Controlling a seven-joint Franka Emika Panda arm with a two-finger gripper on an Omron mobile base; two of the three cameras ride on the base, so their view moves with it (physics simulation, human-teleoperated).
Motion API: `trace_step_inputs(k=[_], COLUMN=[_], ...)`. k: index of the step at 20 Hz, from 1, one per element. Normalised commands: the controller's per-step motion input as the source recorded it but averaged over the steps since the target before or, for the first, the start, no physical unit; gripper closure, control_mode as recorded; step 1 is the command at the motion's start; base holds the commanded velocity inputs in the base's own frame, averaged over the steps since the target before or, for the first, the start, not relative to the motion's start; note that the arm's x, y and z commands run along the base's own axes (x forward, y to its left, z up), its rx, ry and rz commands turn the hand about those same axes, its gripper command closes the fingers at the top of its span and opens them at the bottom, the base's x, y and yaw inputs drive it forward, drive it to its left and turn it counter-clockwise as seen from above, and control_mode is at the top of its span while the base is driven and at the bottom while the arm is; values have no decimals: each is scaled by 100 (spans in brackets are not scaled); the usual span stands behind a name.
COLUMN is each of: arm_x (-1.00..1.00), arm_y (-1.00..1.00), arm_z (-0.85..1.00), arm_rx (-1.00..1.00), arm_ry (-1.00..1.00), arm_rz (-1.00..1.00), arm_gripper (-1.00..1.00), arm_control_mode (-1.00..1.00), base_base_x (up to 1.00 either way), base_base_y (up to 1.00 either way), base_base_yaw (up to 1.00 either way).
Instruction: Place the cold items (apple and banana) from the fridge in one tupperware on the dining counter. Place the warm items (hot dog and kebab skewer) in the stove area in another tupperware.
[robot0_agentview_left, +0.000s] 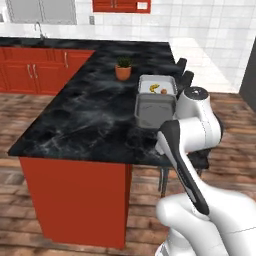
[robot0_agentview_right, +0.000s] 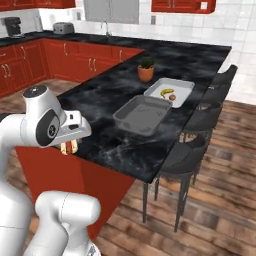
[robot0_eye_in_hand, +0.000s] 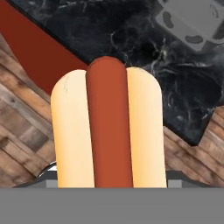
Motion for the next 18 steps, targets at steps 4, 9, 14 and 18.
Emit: trace_step_inputs(k=[4, 9, 14, 18], arm_x=[0, 0, 0, 0], arm_y=[0, 0, 0, 0], arm_z=[0, 0, 0, 0], arm_rx=[0, 0, 0, 0], arm_ry=[0, 0, 0, 0], arm_rz=[0, 0, 0, 0], arm_gripper=[100, 100, 100, 100], arm_control_mode=[100, 100, 100, 100], base_base_x=[2, 6, 25, 52], base_base_y=[-100, -100, -99, -82], base_base_yaw=[25, 24, 27, 39])
